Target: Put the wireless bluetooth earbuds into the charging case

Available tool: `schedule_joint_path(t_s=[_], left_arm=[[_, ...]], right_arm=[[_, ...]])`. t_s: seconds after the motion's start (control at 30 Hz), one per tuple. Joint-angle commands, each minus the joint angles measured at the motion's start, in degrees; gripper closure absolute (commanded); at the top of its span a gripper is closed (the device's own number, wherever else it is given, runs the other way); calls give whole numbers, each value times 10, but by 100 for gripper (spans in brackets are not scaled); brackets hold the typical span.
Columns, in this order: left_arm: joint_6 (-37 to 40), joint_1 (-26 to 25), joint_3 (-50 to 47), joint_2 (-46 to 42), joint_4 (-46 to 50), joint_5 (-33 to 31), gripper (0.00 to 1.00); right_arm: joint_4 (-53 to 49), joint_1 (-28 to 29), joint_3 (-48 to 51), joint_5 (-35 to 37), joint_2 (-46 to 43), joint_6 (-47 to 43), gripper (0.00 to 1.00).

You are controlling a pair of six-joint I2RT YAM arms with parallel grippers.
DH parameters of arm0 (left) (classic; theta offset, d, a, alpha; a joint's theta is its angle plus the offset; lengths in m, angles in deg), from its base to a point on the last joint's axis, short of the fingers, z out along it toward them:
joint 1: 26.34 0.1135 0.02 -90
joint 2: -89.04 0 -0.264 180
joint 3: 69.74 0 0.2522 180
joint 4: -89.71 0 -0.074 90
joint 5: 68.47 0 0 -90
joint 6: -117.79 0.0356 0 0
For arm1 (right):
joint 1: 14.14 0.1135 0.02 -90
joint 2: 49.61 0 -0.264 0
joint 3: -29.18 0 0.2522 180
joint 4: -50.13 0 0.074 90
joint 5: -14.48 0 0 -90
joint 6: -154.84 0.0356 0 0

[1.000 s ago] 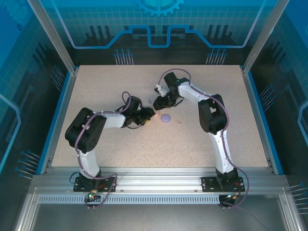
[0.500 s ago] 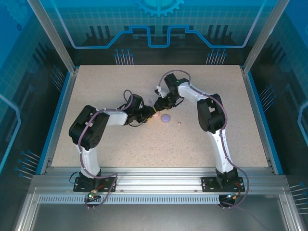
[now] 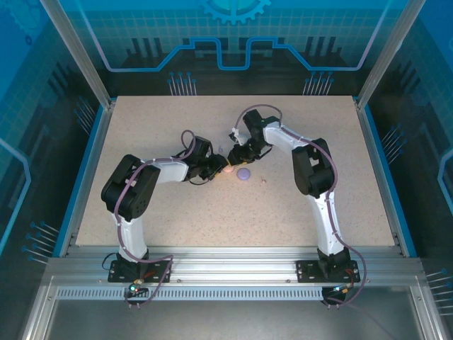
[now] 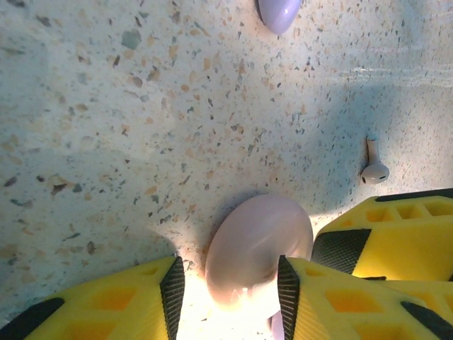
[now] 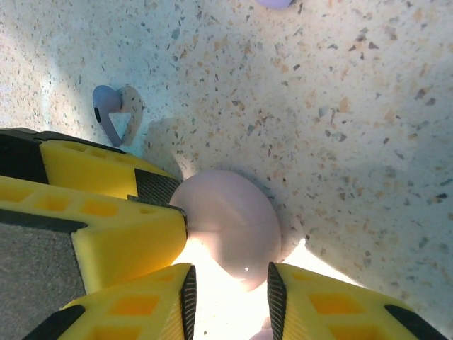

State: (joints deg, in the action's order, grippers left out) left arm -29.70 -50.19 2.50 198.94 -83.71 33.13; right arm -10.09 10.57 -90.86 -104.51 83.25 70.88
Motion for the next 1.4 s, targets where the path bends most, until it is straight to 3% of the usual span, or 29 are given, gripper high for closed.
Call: schedule_joint_path(t_s=[0.0, 0.27, 0.43, 0.83, 1.37], left_arm=[[20, 0, 10, -10, 31, -13, 57], [23, 4, -18, -43, -6, 16, 51], [8, 4, -30, -36, -44, 48, 52], [-24, 3, -54, -15, -88, 58, 52], [-38, 3, -50, 15, -118, 66, 57]], right_arm=[[2, -1, 8, -13, -29, 21, 65], [2, -12, -13, -13, -19, 40, 67], [-15, -13, -35, -18, 1, 34, 71], [-29, -13, -69, -21, 53, 34, 72], [-20, -10, -37, -51, 58, 38, 83]])
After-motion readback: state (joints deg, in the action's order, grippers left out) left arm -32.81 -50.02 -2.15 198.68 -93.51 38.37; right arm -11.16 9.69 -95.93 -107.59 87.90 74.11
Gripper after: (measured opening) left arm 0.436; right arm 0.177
